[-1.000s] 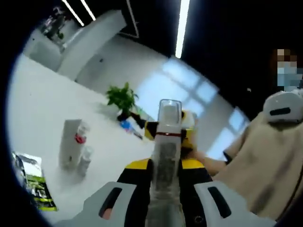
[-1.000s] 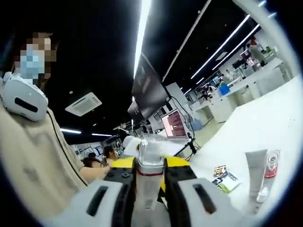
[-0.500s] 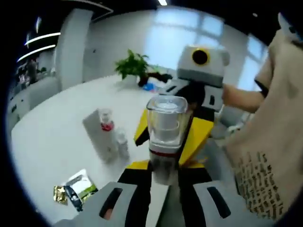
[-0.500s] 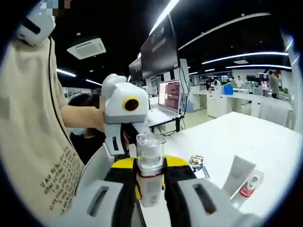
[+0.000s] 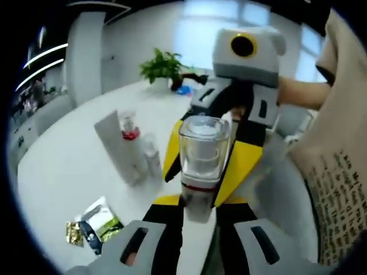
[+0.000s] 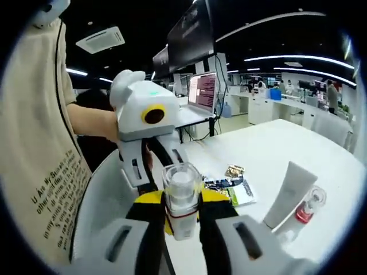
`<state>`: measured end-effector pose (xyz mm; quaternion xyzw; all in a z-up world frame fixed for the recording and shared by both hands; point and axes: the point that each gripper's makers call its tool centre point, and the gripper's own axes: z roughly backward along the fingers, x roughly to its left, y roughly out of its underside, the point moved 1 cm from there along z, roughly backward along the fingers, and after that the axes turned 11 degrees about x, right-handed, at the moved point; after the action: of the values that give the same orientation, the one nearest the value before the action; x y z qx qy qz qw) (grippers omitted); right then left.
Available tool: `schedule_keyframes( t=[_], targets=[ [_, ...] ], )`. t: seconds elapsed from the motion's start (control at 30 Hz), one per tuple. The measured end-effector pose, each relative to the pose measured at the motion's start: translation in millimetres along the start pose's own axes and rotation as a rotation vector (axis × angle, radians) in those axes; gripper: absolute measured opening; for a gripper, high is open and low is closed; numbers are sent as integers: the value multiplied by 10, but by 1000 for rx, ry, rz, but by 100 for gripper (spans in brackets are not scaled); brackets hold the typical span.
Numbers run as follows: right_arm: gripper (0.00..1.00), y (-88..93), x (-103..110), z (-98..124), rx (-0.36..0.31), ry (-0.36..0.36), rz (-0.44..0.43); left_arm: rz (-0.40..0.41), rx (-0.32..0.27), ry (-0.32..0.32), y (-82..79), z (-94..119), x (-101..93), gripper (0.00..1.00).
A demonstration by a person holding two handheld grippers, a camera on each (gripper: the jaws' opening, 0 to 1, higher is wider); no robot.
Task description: Arrange the skincare products in the storage area until every visible bottle or jar stands upright without overlapping.
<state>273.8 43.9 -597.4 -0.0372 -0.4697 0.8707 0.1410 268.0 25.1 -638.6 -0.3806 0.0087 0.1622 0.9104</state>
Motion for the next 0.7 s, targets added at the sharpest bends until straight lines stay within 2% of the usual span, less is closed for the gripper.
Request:
schedule_keyframes(
  t=[0.2,0.7],
  targets=[
    [21,220,-24,-158,59,4,-5,-8,23,-4,191,-180,44,18],
    [22,684,-143,-485,134,27,-56,22,66,-34,552,-522,159,18]
  ],
)
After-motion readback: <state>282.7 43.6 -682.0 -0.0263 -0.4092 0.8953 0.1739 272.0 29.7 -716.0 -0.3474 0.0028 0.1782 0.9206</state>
